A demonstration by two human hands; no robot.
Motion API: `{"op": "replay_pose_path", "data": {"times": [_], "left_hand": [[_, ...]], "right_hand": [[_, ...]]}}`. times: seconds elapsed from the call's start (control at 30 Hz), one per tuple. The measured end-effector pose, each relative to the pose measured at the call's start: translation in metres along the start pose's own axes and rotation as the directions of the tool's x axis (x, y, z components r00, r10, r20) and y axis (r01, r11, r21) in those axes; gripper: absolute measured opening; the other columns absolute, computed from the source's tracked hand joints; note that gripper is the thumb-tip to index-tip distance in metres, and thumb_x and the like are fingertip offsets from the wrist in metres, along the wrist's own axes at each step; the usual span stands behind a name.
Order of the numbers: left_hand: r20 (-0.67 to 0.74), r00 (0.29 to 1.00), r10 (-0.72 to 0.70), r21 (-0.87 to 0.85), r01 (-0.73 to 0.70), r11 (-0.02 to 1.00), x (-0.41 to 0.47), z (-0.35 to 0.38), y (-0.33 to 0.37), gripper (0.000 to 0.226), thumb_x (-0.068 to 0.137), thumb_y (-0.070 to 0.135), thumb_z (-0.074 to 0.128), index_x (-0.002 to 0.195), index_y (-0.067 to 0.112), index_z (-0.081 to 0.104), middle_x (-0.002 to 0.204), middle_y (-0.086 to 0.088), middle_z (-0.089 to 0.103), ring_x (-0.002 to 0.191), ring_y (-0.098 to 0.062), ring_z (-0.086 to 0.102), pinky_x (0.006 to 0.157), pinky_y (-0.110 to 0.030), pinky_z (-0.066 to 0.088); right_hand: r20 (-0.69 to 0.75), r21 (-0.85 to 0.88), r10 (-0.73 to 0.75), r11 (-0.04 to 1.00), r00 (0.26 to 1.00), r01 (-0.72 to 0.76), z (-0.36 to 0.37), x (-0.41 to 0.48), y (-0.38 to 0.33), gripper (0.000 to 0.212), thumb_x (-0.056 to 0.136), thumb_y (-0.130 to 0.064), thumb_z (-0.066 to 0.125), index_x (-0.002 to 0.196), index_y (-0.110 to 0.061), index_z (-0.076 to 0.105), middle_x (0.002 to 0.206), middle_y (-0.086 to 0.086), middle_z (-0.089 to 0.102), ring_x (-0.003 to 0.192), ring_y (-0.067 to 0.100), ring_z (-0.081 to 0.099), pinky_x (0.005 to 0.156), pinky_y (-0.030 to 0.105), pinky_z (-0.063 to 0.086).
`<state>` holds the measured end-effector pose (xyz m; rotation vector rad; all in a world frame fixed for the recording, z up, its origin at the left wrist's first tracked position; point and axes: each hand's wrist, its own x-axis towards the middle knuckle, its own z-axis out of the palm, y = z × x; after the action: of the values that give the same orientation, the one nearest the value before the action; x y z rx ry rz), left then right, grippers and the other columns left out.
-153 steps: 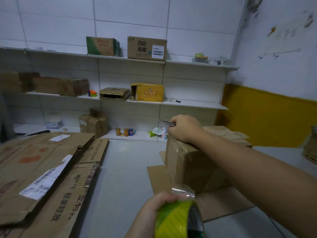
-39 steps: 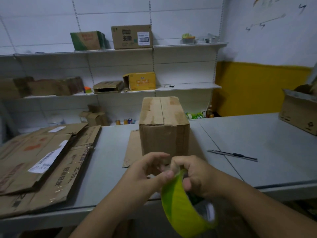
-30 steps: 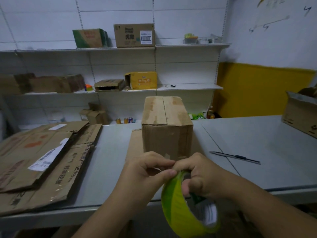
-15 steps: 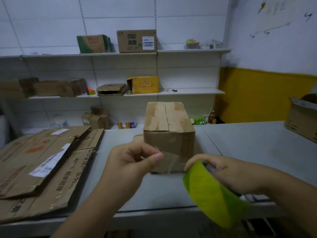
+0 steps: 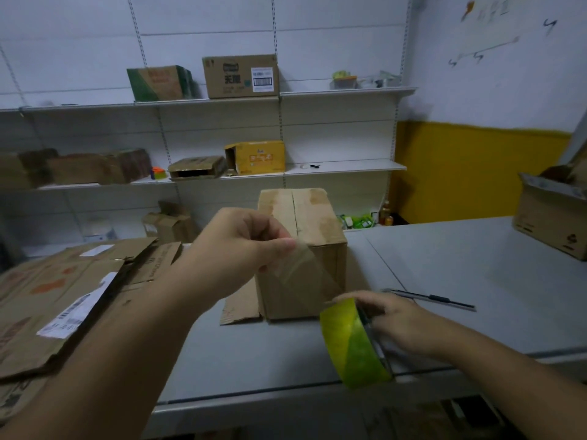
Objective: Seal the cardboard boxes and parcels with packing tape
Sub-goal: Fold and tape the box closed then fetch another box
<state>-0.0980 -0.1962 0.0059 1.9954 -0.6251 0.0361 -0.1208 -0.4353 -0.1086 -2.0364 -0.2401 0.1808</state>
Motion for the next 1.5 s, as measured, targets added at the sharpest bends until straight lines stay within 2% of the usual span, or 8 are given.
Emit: {"op": "replay_pose_path", "data": {"times": [0.2, 0.37, 0.67, 0.83, 1.0, 1.2, 1.4, 1.5], "left_hand": [[0.02, 0.999, 0.036, 0.108, -0.038, 0.993, 0.009, 0.0, 0.009, 0.009, 0.083, 0.016, 0.066, 0.075, 0.013, 0.069, 0.062, -0.002, 0.065, 0.056, -0.009, 0.058, 0.054, -0.017, 0.05], [0.025, 0.996, 0.086, 0.146, -0.089, 0.985, 0.008, -0.01, 0.016, 0.008, 0.079, 0.019, 0.069, 0.072, 0.015, 0.07, 0.068, -0.006, 0.068, 0.06, -0.011, 0.061, 0.054, -0.015, 0.049], [-0.073, 0.997, 0.002, -0.087, -0.009, 0.996, -0.005, -0.038, 0.009, 0.021, 0.06, 0.026, 0.062, 0.069, 0.006, 0.062, 0.056, 0.0, 0.061, 0.052, -0.01, 0.055, 0.052, -0.02, 0.048], [-0.301, 0.937, -0.179, -0.337, 0.071, 0.939, -0.008, -0.052, -0.026, 0.023, 0.061, 0.019, 0.061, 0.074, 0.001, 0.06, 0.058, -0.007, 0.056, 0.054, -0.016, 0.05, 0.055, -0.027, 0.043], [-0.266, 0.932, -0.246, -0.451, 0.105, 0.886, 0.0, -0.039, -0.048, 0.018, 0.065, 0.019, 0.064, 0.072, 0.003, 0.06, 0.058, -0.008, 0.055, 0.046, -0.013, 0.05, 0.04, -0.018, 0.041], [-0.3, 0.924, -0.238, -0.47, 0.074, 0.88, 0.007, -0.027, -0.067, 0.012, 0.074, 0.016, 0.065, 0.075, 0.005, 0.065, 0.06, -0.004, 0.059, 0.056, -0.014, 0.054, 0.054, -0.027, 0.044], [-0.343, 0.909, -0.238, -0.492, 0.042, 0.87, 0.008, -0.015, -0.074, 0.007, 0.082, 0.011, 0.063, 0.077, 0.007, 0.066, 0.06, -0.001, 0.061, 0.059, -0.013, 0.056, 0.057, -0.027, 0.046], [-0.351, 0.911, -0.216, -0.484, 0.021, 0.875, 0.007, -0.009, -0.075, 0.007, 0.084, 0.011, 0.063, 0.08, 0.008, 0.067, 0.062, 0.001, 0.064, 0.059, -0.011, 0.059, 0.06, -0.026, 0.048]], "right_hand": [[-0.07, -0.008, -0.258, 0.966, 0.964, 0.258, 0.02, -0.004, -0.027, 0.067, 0.066, -0.082, 0.054, 0.117, -0.039, 0.054, 0.124, -0.022, 0.059, 0.12, -0.001, 0.052, 0.096, 0.017, 0.044], [-0.086, -0.209, -0.398, 0.904, 0.914, 0.374, 0.018, -0.005, -0.034, 0.02, 0.065, -0.031, 0.07, 0.084, -0.034, 0.064, 0.122, -0.027, 0.056, 0.115, -0.01, 0.05, 0.087, 0.007, 0.042], [0.269, 0.624, -0.338, 0.774, 0.902, 0.104, 0.0, -0.013, -0.051, 0.079, 0.058, -0.079, 0.067, 0.099, -0.011, 0.069, 0.085, 0.016, 0.067, 0.077, 0.025, 0.065, 0.069, 0.035, 0.05], [0.218, 0.118, -0.095, 0.991, 0.971, 0.07, -0.038, -0.02, -0.055, 0.086, 0.047, -0.091, 0.058, 0.084, -0.014, 0.071, 0.08, 0.011, 0.07, 0.075, 0.026, 0.067, 0.071, 0.044, 0.056], [0.25, -0.103, -0.044, 0.992, 0.967, 0.072, -0.066, -0.023, -0.069, 0.011, 0.077, -0.03, 0.076, 0.083, -0.034, 0.068, 0.087, -0.002, 0.07, 0.082, 0.016, 0.067, 0.07, 0.032, 0.051], [0.219, -0.365, 0.022, 0.929, 0.976, 0.061, -0.071, -0.002, -0.08, 0.036, 0.082, -0.008, 0.058, 0.089, -0.042, 0.066, 0.089, -0.007, 0.067, 0.086, 0.018, 0.066, 0.077, 0.044, 0.055], [0.165, -0.226, 0.048, 0.974, 0.985, -0.009, -0.073, 0.007, -0.1, 0.042, 0.076, -0.041, 0.039, 0.075, -0.01, 0.068, 0.085, 0.027, 0.053, 0.079, 0.031, 0.052, 0.088, 0.055, 0.042], [0.266, -0.289, 0.202, 0.95, 0.943, -0.122, -0.081, 0.006, -0.106, 0.07, 0.069, -0.085, 0.039, 0.069, -0.022, 0.069, 0.073, 0.0, 0.061, 0.073, 0.01, 0.057, 0.087, 0.034, 0.04]]}}
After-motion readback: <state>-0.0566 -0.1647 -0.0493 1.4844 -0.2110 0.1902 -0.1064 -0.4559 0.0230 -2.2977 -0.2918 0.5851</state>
